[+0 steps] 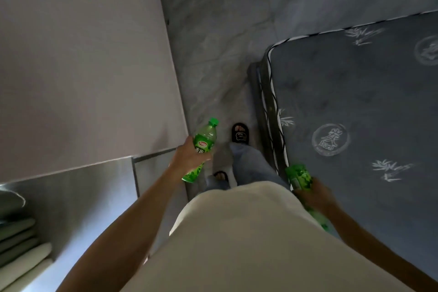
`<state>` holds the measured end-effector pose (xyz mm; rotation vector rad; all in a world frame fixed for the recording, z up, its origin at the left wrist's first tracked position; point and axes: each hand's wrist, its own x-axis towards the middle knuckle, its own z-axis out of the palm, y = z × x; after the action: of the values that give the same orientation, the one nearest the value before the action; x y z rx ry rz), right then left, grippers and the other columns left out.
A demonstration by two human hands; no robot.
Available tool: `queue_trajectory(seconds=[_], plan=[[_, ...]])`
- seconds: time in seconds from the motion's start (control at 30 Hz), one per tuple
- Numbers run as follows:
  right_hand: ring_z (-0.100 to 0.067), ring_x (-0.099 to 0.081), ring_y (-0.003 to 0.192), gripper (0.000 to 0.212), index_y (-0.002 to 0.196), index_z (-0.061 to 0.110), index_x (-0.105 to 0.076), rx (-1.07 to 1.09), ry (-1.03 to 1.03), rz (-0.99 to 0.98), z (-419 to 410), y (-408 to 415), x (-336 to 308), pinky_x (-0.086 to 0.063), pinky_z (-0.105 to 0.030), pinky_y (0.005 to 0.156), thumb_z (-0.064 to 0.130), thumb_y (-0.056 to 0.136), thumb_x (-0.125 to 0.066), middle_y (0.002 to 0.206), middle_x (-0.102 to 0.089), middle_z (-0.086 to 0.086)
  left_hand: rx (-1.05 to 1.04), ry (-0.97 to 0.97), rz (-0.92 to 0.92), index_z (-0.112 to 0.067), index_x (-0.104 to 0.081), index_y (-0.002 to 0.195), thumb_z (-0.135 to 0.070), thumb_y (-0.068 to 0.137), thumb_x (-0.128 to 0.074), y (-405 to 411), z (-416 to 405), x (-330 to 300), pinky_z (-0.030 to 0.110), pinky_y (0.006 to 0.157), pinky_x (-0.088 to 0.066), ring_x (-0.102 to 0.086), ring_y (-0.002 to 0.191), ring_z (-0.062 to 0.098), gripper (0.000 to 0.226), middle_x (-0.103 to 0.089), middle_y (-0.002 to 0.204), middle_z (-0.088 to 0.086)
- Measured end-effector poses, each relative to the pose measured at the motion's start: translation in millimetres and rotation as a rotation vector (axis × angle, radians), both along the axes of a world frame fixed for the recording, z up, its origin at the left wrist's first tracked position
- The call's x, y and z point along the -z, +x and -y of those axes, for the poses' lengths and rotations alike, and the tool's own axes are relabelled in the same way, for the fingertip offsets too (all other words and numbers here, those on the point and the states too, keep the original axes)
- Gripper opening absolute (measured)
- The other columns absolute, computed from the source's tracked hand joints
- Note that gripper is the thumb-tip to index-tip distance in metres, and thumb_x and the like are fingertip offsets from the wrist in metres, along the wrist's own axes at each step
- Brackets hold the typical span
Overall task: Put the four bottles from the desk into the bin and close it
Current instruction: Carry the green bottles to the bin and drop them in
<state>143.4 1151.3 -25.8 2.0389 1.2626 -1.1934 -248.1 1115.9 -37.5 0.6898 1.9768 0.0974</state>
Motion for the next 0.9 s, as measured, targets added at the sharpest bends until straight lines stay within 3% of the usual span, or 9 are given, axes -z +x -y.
queue_trajectory(seconds=[0.1, 0.23, 0.4, 0.53, 0.73, 0.83, 0.9], plan=[[-0.038, -0.064, 0.104, 0.059, 0.120, 0.010, -0.056, 0.009, 0.008, -0.014, -63, -12, 6, -0.045, -0.034, 0.079, 0.040, 0.075, -0.078, 0.114, -0.068, -0.020, 0.020, -0.077, -0.052, -0.023, -0.051, 0.117, -0.051, 0.064, -0.081, -14, -22, 1, 0.031, 0.073, -0.044, -0.062, 0.094, 0.027, 0.068, -0.062, 0.104, 0.003], [-0.036, -0.066, 0.100, 0.060, 0.120, 0.011, -0.055, -0.066, 0.042, -0.053, -155, -48, 11, -0.049, -0.036, 0.080, 0.046, 0.075, -0.072, 0.111, -0.068, -0.019, -0.042, -0.159, -0.075, -0.016, -0.052, 0.123, -0.045, 0.069, -0.087, -38, -36, 3, 0.031, 0.075, -0.042, -0.062, 0.094, 0.029, 0.070, -0.067, 0.116, 0.014], [-0.035, -0.066, 0.095, 0.066, 0.122, 0.014, -0.049, -0.117, 0.138, -0.135, -263, -111, 11, -0.045, -0.034, 0.075, 0.050, 0.072, -0.072, 0.107, -0.067, -0.017, -0.136, -0.251, -0.093, -0.012, -0.054, 0.121, -0.040, 0.068, -0.090, -66, -52, 2, 0.032, 0.076, -0.043, -0.063, 0.092, 0.031, 0.070, -0.069, 0.115, 0.017], [-0.040, -0.065, 0.101, 0.070, 0.121, 0.014, -0.045, -0.180, 0.187, -0.154, -334, -160, 15, -0.049, -0.039, 0.079, 0.055, 0.069, -0.071, 0.108, -0.066, -0.018, -0.133, -0.300, -0.060, -0.012, -0.053, 0.125, -0.046, 0.075, -0.084, -91, -82, 7, 0.034, 0.082, -0.048, -0.067, 0.105, 0.036, 0.067, -0.069, 0.117, 0.016], [-0.039, -0.064, 0.104, 0.070, 0.126, 0.014, -0.047, -0.157, 0.174, -0.143, -407, -207, 19, -0.052, -0.043, 0.086, 0.050, 0.072, -0.075, 0.113, -0.067, -0.019, -0.102, -0.279, -0.038, -0.011, -0.053, 0.121, -0.045, 0.078, -0.081, -156, -182, 11, 0.032, 0.075, -0.043, -0.064, 0.096, 0.033, 0.061, -0.067, 0.118, 0.019], [-0.039, -0.064, 0.107, 0.072, 0.130, 0.013, -0.048, -0.118, 0.139, -0.094, -422, -213, 18, -0.051, -0.042, 0.088, 0.049, 0.073, -0.076, 0.118, -0.066, -0.019, -0.085, -0.218, -0.002, -0.022, -0.054, 0.107, -0.051, 0.069, -0.085, -181, -253, 2, 0.029, 0.066, -0.044, -0.060, 0.083, 0.023, 0.057, -0.067, 0.109, 0.011], [-0.038, -0.065, 0.103, 0.070, 0.129, 0.014, -0.050, -0.073, 0.130, -0.064, -426, -211, 16, -0.051, -0.041, 0.085, 0.049, 0.073, -0.075, 0.114, -0.068, -0.019, -0.036, -0.184, 0.027, -0.022, -0.053, 0.109, -0.054, 0.062, -0.084, -195, -305, -2, 0.028, 0.065, -0.046, -0.062, 0.086, 0.022, 0.065, -0.065, 0.105, 0.006]])
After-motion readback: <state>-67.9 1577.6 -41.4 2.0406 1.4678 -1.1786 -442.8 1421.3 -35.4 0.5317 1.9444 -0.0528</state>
